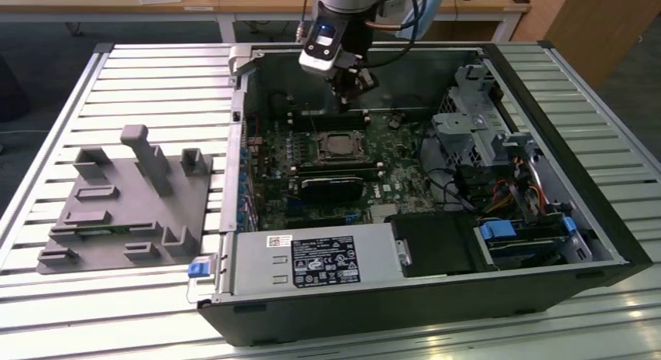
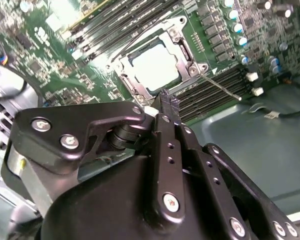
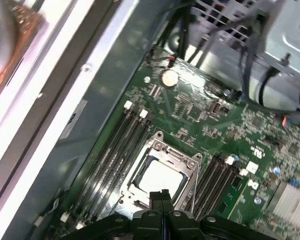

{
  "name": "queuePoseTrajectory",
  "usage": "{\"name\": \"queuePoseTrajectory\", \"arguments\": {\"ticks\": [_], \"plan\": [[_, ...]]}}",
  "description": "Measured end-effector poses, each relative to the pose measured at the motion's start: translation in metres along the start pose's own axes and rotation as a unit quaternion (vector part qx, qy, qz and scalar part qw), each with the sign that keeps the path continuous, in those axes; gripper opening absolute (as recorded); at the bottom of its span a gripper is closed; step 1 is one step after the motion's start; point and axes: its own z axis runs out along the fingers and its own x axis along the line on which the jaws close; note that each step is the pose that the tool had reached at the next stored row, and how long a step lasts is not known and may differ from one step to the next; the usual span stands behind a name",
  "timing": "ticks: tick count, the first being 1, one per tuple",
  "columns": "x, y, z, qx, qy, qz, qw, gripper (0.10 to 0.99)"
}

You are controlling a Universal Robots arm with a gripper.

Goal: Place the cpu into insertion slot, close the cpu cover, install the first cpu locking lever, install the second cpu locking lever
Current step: 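Install the first cpu locking lever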

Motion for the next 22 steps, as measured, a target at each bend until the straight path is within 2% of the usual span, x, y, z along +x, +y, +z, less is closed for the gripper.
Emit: {"name": "queuePoseTrajectory", "arguments": {"ticks": [4,7,12,15,17,22], "plan": [[0.0000,0.0000,0.0001,-0.0009,0.0013,-0.036,0.9994,0.106],[0.0000,0.0000,0.0001,-0.0015,0.0023,-0.063,0.9980,0.106],[0.0000,0.0000,0.0002,-0.0024,0.0037,-0.108,0.9941,0.106],[0.0000,0.0000,0.0003,-0.0007,0.0028,-0.130,0.9914,0.106],[0.0000,0.0000,0.0002,0.0004,0.0041,-0.143,0.9897,0.106],[0.0010,-0.0017,0.0002,0.0009,0.0055,-0.162,0.9868,0.106]]}}
